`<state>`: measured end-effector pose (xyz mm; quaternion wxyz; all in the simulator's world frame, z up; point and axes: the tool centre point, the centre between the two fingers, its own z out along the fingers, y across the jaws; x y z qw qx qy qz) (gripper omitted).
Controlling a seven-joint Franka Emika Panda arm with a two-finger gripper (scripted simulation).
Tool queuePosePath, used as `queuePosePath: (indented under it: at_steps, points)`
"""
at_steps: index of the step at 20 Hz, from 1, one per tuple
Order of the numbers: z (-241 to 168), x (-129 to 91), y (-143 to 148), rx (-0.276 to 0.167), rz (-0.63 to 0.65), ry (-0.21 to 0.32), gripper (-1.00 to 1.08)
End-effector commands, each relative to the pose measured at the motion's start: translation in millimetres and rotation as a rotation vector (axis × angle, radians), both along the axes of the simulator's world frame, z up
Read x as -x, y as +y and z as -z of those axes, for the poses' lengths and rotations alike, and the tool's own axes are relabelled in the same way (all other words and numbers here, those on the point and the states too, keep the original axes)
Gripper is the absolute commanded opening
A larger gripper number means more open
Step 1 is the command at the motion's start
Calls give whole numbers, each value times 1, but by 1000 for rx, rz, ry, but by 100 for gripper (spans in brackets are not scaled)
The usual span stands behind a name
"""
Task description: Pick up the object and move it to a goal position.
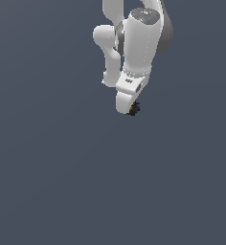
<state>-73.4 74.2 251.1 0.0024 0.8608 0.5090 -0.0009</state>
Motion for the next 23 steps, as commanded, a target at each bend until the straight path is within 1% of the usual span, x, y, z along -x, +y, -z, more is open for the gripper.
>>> queuePosePath:
  at_steps: [1,8,13,18,23]
  points:
    - [-24,9,20,0,0,0,-100]
    - [-84,31,71,-2,0,1,-100]
    - [-117,41,99,-3,1,1,-100]
    - [-136,46,114,-4,2,1,-100]
    - [-142,47,120,-5,2,1,-100]
